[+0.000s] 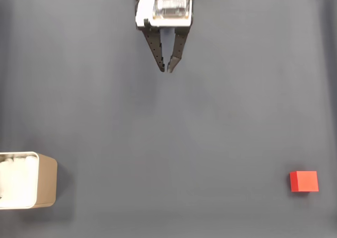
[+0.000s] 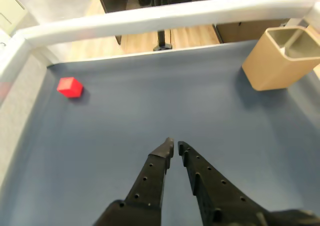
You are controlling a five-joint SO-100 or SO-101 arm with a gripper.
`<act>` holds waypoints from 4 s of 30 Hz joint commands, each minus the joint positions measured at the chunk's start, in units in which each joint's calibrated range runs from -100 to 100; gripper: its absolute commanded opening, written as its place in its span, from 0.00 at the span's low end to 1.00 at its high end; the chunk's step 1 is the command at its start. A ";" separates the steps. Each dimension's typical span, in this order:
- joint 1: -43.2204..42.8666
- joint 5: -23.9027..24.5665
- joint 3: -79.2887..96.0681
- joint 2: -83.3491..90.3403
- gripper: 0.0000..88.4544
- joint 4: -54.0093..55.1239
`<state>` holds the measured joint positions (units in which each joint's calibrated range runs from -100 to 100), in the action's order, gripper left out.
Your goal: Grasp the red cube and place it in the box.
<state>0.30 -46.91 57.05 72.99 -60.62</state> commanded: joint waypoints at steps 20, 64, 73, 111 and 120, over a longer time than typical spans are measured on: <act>0.06 -3.52 -29.32 -21.69 0.00 -6.18; -19.26 -6.15 -45.46 -45.09 0.01 2.01; -22.17 -6.79 -46.56 -50.72 0.01 5.62; -25.08 -5.08 -59.79 -77.58 0.22 18.98; -25.23 -5.08 -60.98 -81.74 0.30 23.57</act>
<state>-24.33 -52.28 -1.27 -9.08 -39.38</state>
